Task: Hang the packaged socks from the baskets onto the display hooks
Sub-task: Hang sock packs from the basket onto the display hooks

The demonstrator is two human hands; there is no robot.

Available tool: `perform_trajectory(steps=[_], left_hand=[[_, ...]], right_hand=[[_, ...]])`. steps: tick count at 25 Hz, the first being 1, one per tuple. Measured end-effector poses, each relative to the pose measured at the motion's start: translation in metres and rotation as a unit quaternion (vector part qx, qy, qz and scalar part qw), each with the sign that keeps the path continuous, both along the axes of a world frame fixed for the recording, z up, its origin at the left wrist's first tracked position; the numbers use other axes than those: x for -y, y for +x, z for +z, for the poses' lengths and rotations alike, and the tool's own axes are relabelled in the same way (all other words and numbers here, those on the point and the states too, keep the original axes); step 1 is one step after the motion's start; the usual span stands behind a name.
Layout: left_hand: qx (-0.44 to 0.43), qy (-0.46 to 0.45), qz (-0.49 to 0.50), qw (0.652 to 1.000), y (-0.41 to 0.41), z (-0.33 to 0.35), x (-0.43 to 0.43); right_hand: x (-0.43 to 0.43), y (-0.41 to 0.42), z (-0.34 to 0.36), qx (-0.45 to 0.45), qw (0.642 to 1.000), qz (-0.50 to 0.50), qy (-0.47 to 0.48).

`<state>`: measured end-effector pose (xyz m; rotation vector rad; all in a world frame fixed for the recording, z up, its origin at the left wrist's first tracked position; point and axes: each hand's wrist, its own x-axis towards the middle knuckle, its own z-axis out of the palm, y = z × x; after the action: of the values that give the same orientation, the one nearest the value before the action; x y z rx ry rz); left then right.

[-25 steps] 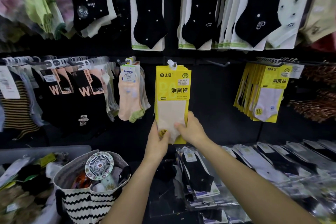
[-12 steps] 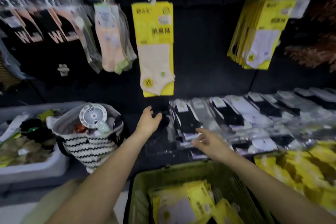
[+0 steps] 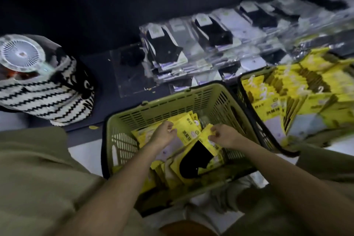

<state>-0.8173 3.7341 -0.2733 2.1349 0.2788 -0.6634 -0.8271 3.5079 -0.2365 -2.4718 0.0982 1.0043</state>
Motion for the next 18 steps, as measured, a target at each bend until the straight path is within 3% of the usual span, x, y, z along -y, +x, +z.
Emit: perform_trajectory(steps=[6,11,14,18], left_hand=[[-0.058,0.032,-0.055,0.996,-0.012,-0.042,0.027],[-0.062,0.043,-0.080,0.994,-0.021,-0.054,0.044],[-0.054,0.075,-0.131,0.987,-0.016,-0.059,0.034],[-0.007,0.161,-0.139,0.977,-0.003,-0.063,0.020]], right_hand=[[0.014,-0.004,-0.047,-0.056,0.996,-0.063,-0.028],[0.014,0.015,-0.065,0.067,0.990,-0.123,-0.001],[0.009,0.027,-0.085,0.018,0.998,-0.063,-0.004],[0.002,0.033,-0.105,-0.010,0.994,-0.010,-0.110]])
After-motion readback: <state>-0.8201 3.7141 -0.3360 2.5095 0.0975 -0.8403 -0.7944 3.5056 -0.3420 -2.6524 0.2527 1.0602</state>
